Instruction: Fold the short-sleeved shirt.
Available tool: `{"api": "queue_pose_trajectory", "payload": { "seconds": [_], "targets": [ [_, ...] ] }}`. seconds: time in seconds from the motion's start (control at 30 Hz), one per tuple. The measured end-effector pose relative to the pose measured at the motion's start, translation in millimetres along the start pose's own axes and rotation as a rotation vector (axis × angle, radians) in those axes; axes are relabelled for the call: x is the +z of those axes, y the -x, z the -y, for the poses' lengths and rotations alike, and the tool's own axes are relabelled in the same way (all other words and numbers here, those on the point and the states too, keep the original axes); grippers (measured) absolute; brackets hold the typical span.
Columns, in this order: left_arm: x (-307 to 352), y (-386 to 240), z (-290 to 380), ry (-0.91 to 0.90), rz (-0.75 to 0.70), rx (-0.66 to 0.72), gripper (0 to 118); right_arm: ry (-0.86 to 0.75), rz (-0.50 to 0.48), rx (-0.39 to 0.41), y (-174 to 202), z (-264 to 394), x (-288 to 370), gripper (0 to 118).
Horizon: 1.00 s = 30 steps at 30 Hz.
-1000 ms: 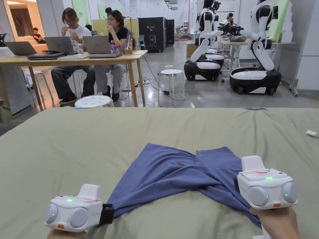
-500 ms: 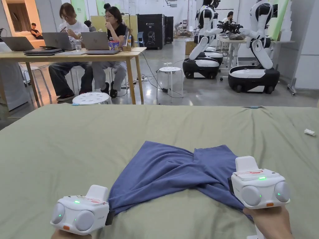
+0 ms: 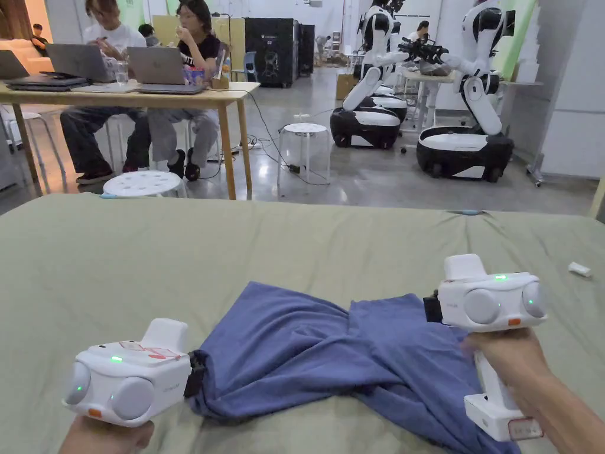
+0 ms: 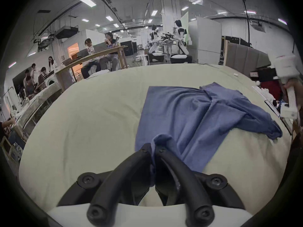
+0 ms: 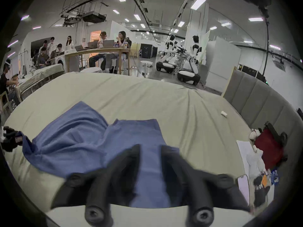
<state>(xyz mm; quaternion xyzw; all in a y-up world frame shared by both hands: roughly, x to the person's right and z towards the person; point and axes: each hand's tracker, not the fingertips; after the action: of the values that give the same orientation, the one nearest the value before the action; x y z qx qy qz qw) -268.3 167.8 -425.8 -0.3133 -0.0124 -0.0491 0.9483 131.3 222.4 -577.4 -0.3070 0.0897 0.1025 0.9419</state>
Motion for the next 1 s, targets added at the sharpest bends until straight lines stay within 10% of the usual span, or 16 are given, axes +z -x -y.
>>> {"api": "queue_pose_trajectory", "payload": {
  "seconds": [0.07, 0.5, 0.57, 0.67, 1.0],
  "targets": [
    [-13, -2, -7, -0.007, 0.006, -0.003, 2, 0.048, -0.028, 0.002, -12, -19, -38, 57],
    [-46, -4, 14, 0.037, 0.015, 0.044, 2, 0.307, -0.038, -0.023, -42, -7, -188, 56],
    [-47, -2, 14, 0.042, 0.004, 0.033, 2, 0.317, -0.051, -0.042, -47, -9, -205, 51],
    [-51, 2, 15, 0.046, 0.002, 0.045, 2, 0.306, -0.082, 0.086, -35, -14, -191, 0],
    [-42, -1, -12, 0.023, -0.032, 0.06, 2, 0.108, -0.001, 0.084, -19, -37, -108, 0]
  ]
}}
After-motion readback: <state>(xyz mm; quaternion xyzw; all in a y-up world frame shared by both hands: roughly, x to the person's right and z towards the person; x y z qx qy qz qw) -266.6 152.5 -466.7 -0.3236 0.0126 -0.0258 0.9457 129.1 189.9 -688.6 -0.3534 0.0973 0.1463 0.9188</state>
